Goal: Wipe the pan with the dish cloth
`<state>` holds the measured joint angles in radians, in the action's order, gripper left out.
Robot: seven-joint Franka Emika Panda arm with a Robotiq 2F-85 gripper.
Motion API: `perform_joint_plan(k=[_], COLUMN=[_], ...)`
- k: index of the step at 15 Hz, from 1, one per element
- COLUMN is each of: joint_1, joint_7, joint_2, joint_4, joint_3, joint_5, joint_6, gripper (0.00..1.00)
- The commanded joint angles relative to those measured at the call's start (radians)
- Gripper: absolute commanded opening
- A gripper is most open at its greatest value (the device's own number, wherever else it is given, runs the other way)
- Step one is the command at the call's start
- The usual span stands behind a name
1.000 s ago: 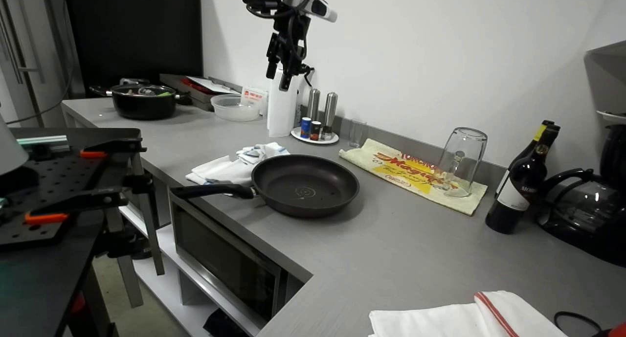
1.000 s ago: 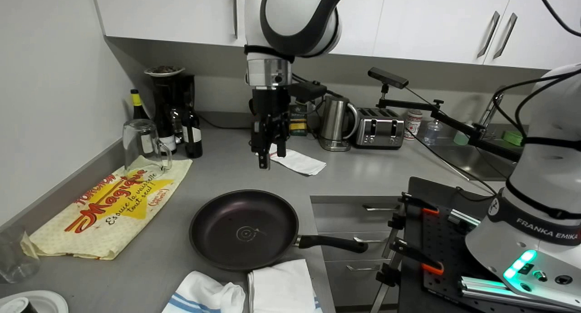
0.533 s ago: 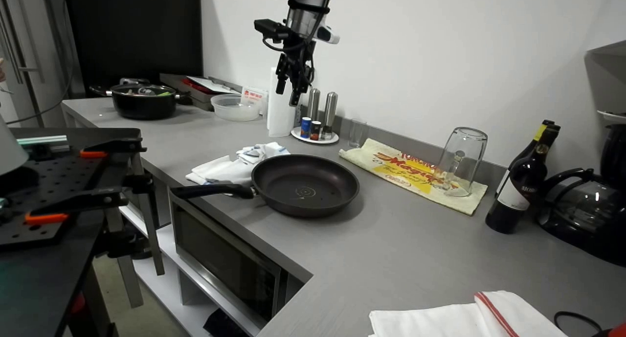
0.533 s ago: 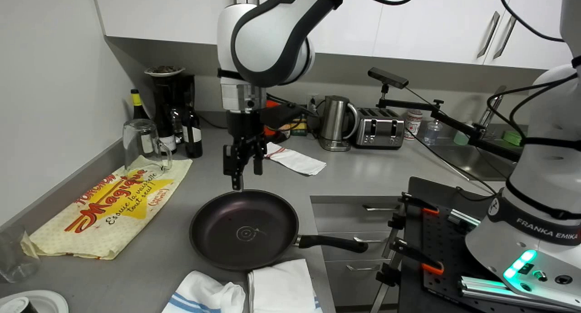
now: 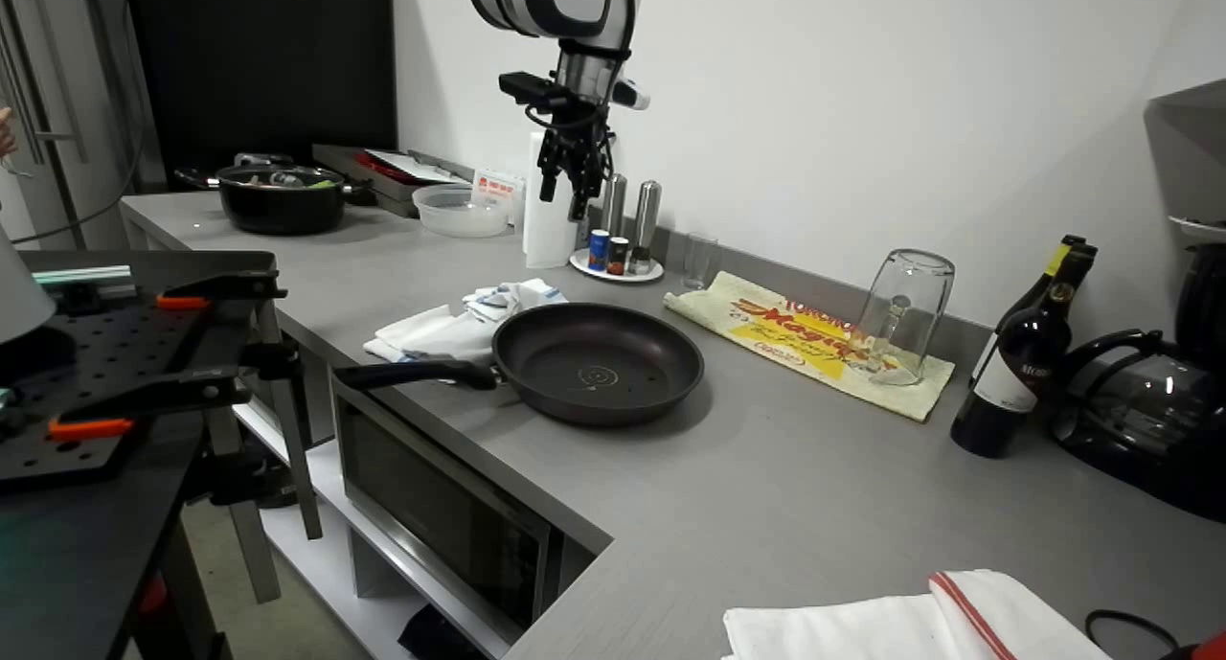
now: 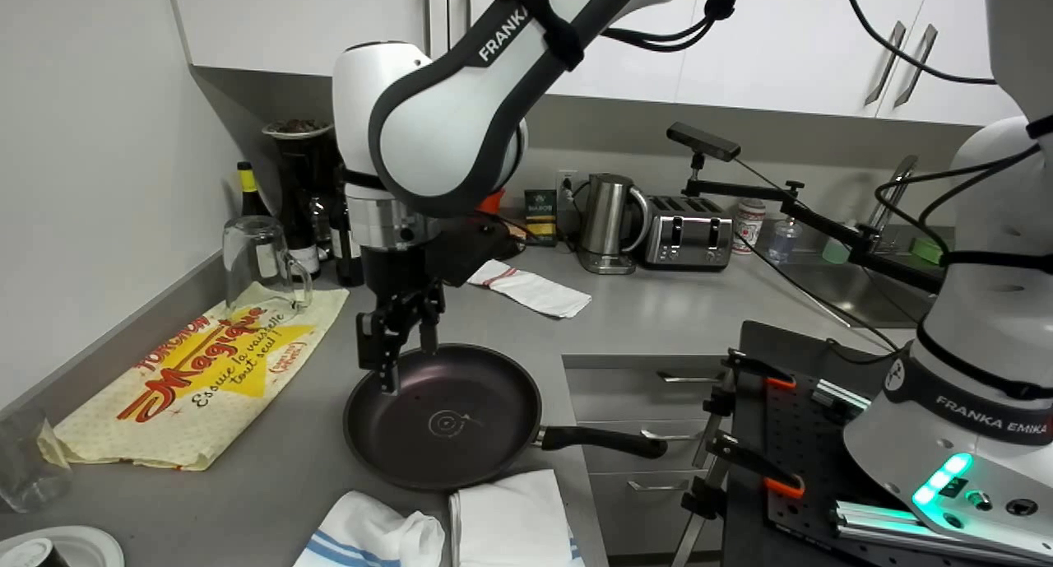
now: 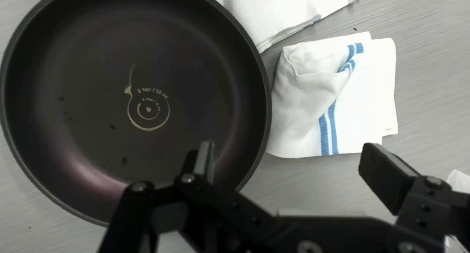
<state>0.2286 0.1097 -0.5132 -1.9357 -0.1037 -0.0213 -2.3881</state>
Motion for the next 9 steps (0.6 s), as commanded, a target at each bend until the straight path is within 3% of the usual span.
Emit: perform_joint_plan(k=[1,9], joint_1=[0.059,0.159], joint_7=[0.058,0.158], joint_2=[-0.051,-0.142], joint_4=[0.049,0.064], joint_3=[-0.003,0.004], joint_5=[0.054,0.075], joint_6=[-0.022,-0.13], gripper=[1.0,1.0])
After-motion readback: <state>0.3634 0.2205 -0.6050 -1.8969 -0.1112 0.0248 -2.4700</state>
